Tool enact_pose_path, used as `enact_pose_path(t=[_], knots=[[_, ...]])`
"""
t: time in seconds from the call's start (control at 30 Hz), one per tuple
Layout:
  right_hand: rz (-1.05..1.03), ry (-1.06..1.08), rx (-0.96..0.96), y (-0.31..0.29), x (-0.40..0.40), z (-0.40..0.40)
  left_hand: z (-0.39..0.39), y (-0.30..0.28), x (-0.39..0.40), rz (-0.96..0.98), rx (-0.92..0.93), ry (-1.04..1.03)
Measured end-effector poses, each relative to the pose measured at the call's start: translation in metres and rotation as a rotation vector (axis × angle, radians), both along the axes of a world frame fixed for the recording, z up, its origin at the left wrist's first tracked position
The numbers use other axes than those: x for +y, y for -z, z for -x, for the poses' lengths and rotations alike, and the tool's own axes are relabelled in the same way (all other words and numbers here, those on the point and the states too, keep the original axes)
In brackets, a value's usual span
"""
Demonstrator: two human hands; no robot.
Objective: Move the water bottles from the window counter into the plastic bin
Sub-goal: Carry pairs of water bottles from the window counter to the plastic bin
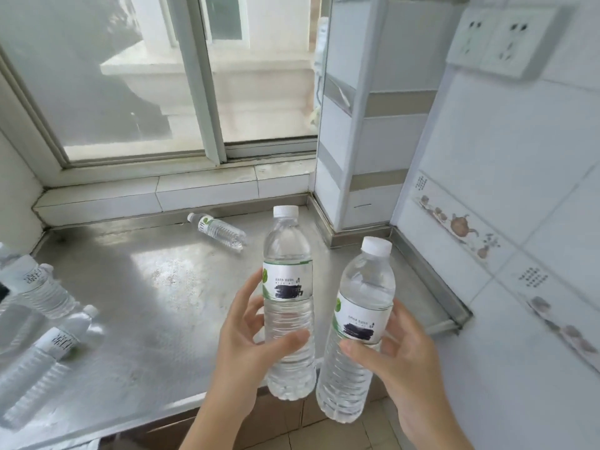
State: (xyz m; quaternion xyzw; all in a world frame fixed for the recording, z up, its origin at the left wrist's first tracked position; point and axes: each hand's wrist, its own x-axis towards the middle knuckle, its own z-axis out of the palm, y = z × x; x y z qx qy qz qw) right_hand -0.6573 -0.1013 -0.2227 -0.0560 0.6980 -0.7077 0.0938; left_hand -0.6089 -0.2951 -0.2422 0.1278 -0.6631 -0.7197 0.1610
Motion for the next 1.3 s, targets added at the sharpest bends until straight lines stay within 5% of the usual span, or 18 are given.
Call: enact_pose_path(t=[0.63, 1.3], knots=[[-0.001, 0.779, 0.031, -0.013, 0.132, -0.226, -0.081, -0.017, 0.143, -0.035, 0.052, 0.821], [-0.065, 1.413, -0.028, -0.008, 0.429, -0.532, -0.31, -0.008, 0.529, -0.106, -0.037, 1.466]])
